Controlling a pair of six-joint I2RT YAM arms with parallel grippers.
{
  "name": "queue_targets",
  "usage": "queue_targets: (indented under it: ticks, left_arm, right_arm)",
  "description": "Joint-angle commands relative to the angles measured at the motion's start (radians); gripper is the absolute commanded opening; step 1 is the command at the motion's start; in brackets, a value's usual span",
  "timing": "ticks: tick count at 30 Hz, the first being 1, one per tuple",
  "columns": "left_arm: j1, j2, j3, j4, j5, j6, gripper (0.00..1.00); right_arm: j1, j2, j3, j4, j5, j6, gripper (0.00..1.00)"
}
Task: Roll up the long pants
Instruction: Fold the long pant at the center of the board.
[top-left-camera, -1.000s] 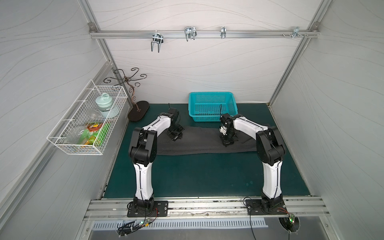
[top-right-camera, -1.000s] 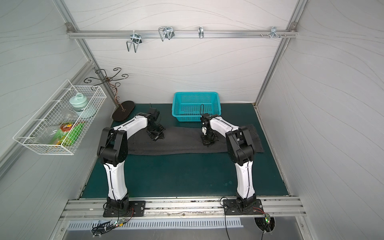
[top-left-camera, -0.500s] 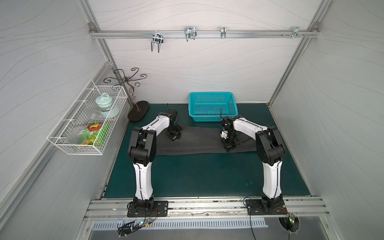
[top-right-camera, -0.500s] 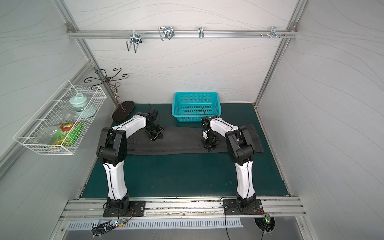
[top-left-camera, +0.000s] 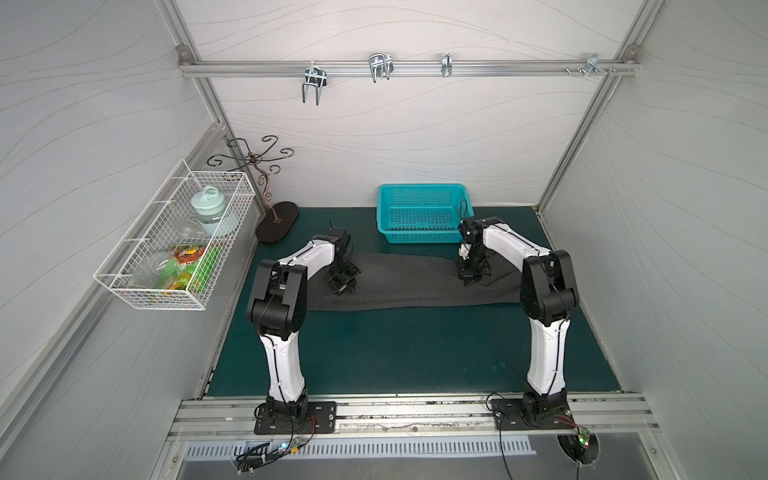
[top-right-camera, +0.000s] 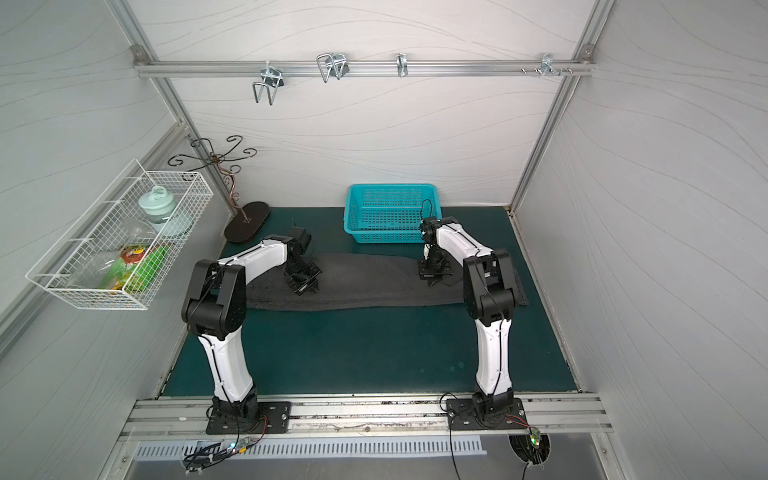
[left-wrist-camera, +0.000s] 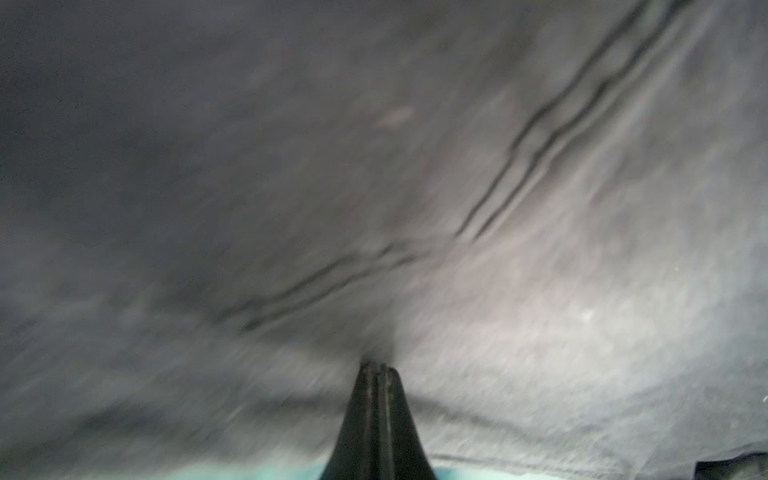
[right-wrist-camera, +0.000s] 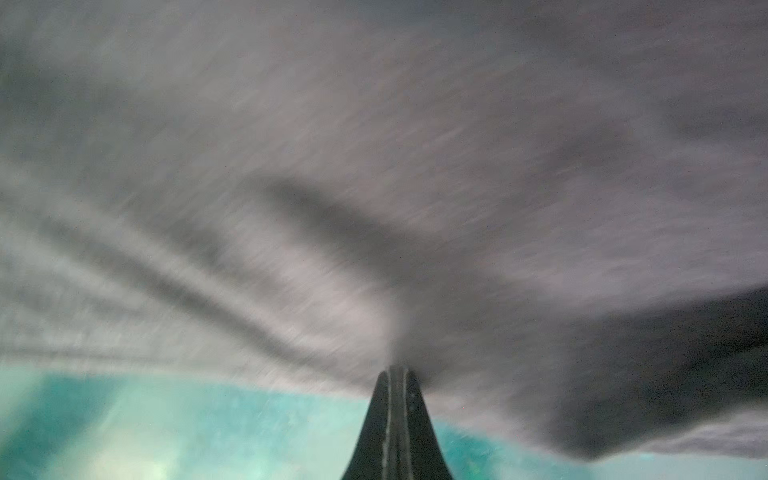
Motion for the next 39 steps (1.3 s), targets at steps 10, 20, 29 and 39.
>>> queue_targets:
  ticks: [10,20,29,39]
  left_arm:
    - [0.036,-0.12,-0.143,-0.062,-0.027,0.054,0.0]
    - [0.08,-0.168,-0.15,-0.122,-0.052,0.103,0.0]
    - [0.08,-0.199,-0.022,-0.138,-0.032,0.053,0.0]
    - [0.078,-0.074,0.035,0.048,0.034,-0.054,0.0]
  right_arm:
    - [-0.133,0.201,0.076,-0.043,-0.004,0.065,0.0]
    - [-0.226,0.138,0.079,-0.004,0.053,0.064,0.0]
    - [-0.226,-0.244,-0.073,0.165,0.044,0.099,0.2]
    - [-0.268,-0.111,0.057,0.049,0.067,0.074,0.0]
